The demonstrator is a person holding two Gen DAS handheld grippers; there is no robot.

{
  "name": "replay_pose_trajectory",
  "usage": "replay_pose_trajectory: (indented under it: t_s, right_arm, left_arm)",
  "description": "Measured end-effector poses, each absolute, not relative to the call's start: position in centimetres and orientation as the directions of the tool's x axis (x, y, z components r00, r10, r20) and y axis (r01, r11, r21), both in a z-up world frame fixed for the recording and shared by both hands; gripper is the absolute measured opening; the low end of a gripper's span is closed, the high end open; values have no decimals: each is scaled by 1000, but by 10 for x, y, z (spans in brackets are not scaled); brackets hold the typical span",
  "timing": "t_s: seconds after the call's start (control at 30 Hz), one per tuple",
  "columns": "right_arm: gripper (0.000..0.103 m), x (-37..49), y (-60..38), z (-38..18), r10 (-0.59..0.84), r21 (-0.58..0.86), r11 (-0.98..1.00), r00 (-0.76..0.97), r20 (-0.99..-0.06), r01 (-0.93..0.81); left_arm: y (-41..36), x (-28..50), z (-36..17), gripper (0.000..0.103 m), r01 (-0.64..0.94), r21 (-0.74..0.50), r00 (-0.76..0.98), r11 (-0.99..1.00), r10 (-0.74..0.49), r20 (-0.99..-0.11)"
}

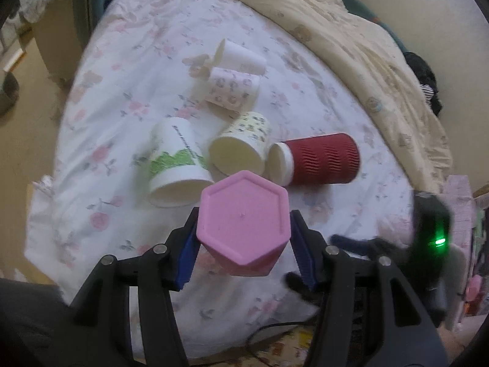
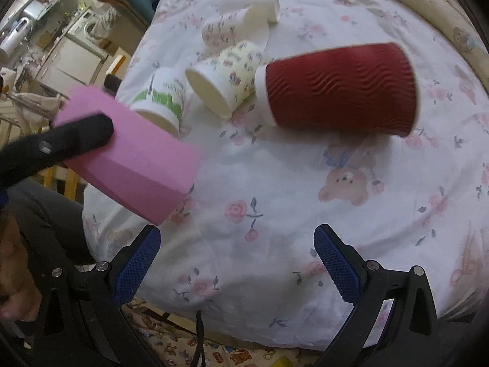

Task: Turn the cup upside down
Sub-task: 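Rotate the left gripper to turn the pink cup rim-down, then lower the pink cup onto the bed and open the left gripper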

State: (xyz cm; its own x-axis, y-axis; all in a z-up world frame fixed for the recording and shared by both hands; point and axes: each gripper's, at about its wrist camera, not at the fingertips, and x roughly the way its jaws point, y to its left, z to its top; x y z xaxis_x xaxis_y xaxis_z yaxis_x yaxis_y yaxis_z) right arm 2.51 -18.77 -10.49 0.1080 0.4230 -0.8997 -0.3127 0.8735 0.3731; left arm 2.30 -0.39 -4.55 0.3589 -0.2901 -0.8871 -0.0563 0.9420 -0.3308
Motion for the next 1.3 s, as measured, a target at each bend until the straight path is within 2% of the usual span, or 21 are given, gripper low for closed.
replay_pose_trajectory:
  t_s: [0.17,0.5,0.7,0.93,1.2,1.23,1.3]
  right_arm:
    - [102,29,-213,-90,436,386,889,196,-879,-244]
    - [103,24,-269,-58,371,354,928,384,-846,-116]
    - [103,28,-287,-60,396,407,912,370,-840,-53]
    - [103,26,-285,-60,430,434,898,343,-835,-71]
    - [102,24,-290,-57,462,470,880,345,-817,-66]
    - [103,24,-291,-57,472,482,874,341,-813,-62]
    - [103,24,-291,-57,475,485,872,342,-811,-61]
  left_arm:
    - [-4,24,-44,51,-59,-281,369,958,-241,-898]
    - [-29,32,-56,51,-70,-215,352,974,-177,-919]
    - [-57,45,-71,51,-75,-166,343,983,-131,-930]
    - [-84,62,-81,51,-44,-35,366,998,-16,-931]
    - [-93,63,-92,52,-28,-5,358,1000,6,-934]
    - [-94,63,-93,54,-20,-4,352,1000,4,-936]
    - [-95,63,-95,70,-12,8,331,1000,11,-944]
